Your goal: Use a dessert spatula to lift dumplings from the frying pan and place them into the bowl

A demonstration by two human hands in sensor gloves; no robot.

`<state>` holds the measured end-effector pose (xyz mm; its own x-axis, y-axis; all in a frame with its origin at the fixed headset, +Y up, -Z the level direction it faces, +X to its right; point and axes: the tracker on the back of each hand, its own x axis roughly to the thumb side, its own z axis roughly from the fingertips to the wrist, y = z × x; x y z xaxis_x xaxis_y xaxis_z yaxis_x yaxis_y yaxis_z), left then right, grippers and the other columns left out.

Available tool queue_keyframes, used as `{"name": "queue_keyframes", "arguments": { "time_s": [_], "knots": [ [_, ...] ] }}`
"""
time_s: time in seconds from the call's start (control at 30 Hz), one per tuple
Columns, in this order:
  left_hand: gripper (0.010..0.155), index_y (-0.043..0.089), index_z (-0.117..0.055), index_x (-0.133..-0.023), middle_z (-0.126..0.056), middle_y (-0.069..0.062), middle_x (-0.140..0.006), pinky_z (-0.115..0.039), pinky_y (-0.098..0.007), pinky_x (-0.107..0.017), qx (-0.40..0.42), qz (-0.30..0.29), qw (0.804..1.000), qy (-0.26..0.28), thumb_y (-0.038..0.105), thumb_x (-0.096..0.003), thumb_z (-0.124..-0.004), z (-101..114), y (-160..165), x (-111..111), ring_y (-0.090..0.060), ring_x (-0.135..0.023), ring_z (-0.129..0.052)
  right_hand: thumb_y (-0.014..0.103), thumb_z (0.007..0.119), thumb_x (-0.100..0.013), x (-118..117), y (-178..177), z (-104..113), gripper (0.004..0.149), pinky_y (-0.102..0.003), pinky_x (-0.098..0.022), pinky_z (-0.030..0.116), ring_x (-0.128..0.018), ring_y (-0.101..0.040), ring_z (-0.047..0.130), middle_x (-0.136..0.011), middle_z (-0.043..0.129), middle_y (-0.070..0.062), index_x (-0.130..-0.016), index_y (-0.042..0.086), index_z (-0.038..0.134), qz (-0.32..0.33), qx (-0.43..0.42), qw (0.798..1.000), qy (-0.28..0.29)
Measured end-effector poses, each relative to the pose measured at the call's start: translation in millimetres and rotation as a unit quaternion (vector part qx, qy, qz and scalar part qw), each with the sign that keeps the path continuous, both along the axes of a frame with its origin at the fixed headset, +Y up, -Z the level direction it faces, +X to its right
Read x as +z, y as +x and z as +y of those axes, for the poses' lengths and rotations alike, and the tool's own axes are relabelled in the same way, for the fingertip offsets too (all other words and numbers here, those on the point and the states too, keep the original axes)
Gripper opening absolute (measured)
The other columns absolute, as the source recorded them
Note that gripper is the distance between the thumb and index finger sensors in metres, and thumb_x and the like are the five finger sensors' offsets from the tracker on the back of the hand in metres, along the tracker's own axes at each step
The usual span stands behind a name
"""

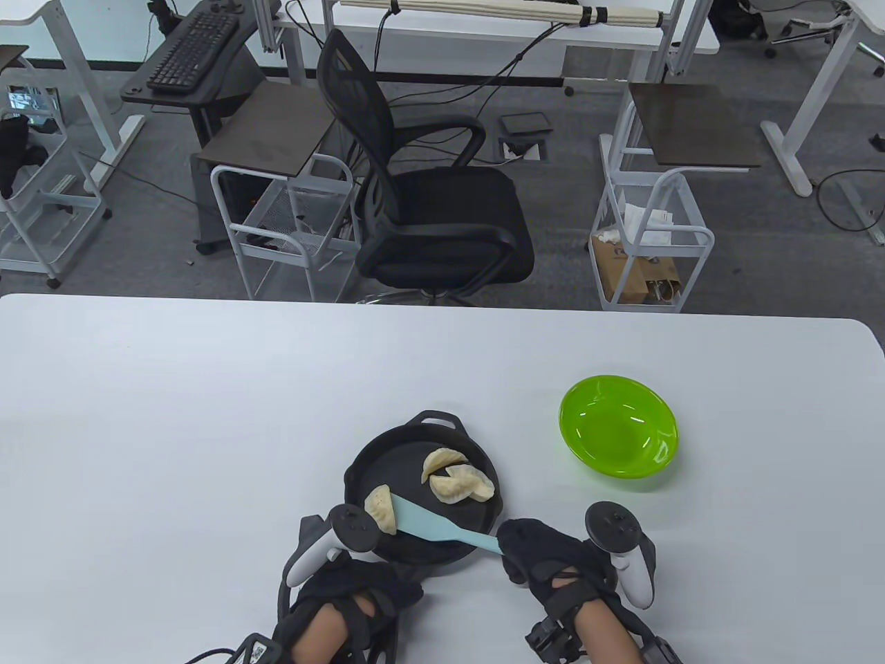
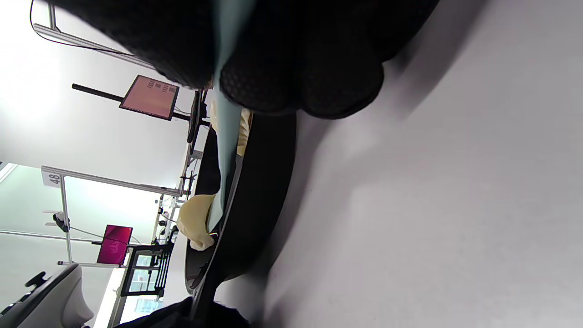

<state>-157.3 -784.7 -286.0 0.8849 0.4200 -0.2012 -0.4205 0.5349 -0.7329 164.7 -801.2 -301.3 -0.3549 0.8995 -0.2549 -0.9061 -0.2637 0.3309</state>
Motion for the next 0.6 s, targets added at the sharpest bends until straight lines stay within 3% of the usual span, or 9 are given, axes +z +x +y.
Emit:
{"name": "queue_keyframes", "arguments": {
  "time_s": [0.6],
  "knots": [
    [0.064,0.021,-0.071,-0.091,-0.107,0.006,-0.055,-0.077,-0.047,-0.049,0.000,0.000,1.000,0.000,0.067,-0.0467,-0.075,0.0,0.0,0.0,-0.021,-0.040,-0.103,0.038,0.074,-0.060,4.4,2.0,2.1,0.048,-0.058,-0.073,0.054,-0.067,-0.035,0.085,-0.078,0.086,-0.007,-0.099,0.012,0.065,-0.042,-0.059,0.997,-0.013]
  ]
}}
